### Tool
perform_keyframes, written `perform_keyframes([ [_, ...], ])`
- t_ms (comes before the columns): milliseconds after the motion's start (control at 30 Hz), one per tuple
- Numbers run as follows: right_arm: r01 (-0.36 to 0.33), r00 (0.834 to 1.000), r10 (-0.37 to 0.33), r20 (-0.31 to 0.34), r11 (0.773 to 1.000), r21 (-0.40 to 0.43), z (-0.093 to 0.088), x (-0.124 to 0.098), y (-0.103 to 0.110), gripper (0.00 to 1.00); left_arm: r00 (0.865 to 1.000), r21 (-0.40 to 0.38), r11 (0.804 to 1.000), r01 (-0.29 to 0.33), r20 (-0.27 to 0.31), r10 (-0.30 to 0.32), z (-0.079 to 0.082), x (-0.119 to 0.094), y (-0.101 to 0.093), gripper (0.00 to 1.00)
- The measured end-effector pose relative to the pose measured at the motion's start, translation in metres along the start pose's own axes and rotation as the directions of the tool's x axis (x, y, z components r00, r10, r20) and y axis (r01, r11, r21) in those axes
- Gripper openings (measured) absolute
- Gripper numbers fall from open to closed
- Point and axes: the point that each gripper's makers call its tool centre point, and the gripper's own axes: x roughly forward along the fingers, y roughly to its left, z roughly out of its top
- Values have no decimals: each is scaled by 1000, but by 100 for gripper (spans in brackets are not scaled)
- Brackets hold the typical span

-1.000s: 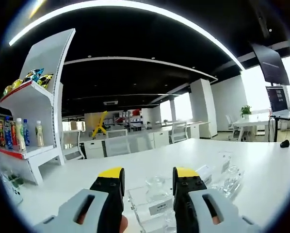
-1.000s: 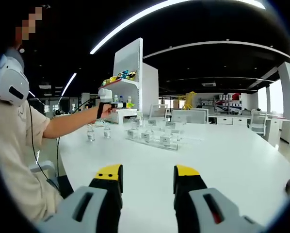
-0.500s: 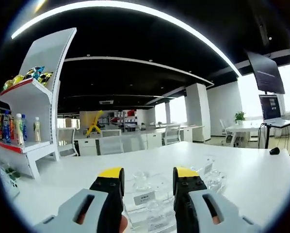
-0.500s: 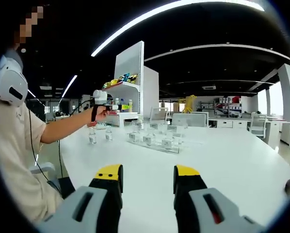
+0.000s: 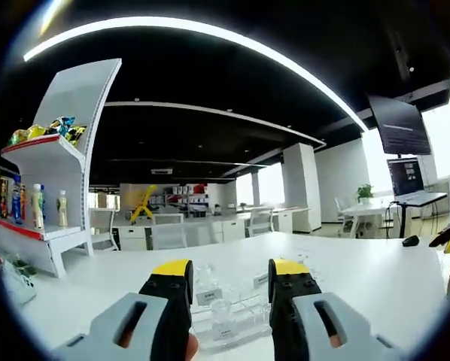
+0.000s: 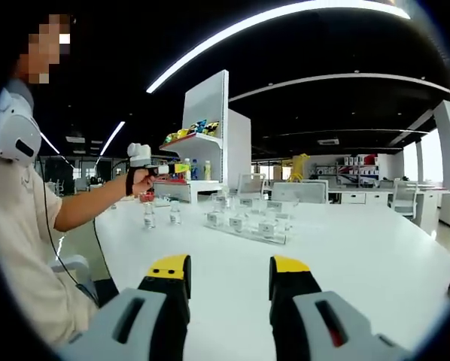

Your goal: Identify the label on the chemical reagent bottle, grasp the chemical reagent bottle, and place it in the designated position on the reagent rack

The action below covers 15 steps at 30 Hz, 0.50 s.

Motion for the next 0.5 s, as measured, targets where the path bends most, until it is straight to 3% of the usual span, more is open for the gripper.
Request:
perform_keyframes([
  [233,-22,1000,22,0,1000,13,-10,3,4,41,1000,-7,1000,-2,22,2,4,-32,-7,40],
  [500,-14,1000,14,-19,1000,2,-13,-3,5,41,999,-11,1000,-21,33,21,6,-64,-1,40],
])
